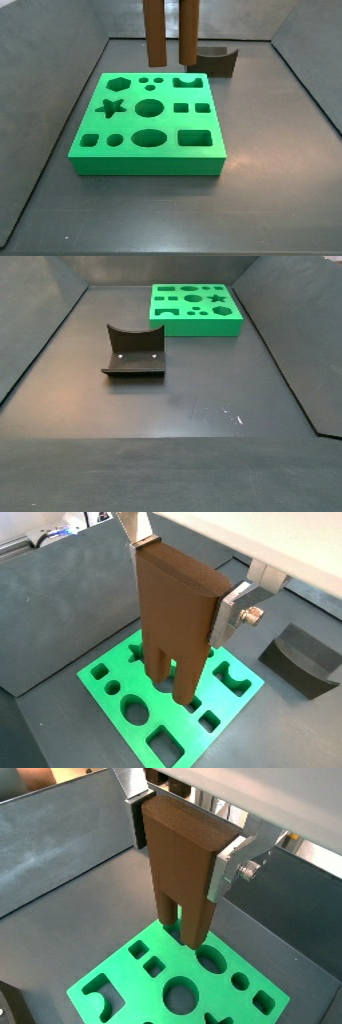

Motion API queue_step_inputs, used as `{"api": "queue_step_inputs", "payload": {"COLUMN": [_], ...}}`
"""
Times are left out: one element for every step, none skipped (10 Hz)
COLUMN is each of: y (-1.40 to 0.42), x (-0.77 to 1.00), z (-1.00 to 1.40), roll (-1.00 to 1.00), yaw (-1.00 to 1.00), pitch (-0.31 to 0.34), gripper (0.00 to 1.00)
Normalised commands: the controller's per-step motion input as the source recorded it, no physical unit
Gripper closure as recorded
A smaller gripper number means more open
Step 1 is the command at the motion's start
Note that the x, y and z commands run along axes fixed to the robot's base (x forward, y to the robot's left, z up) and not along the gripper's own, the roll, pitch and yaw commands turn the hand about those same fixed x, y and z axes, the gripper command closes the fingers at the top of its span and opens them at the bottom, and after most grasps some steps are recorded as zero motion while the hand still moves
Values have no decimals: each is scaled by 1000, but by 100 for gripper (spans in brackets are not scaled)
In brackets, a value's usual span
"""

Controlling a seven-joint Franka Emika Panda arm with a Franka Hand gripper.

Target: Insert the square-circle object.

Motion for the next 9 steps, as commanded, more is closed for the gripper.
{"api": "queue_step_inputs", "payload": {"y": [-457, -466, -463, -409, -363, -306, -191, -9, 29], "x": [-443, -383, -411, -409, -403, -454, -686, -734, -789], "z": [-763, -677, -626, -586, -554, -529, -454, -409, -277], "roll": [113, 131, 196, 261, 267, 249, 237, 167, 96], "yaw": [91, 83, 60, 94, 126, 103, 69, 17, 0], "pitch": [-134, -119, -121, -123, -106, -104, -141, -154, -156], "gripper": [100, 100, 100, 100, 100, 100, 100, 100, 100]}}
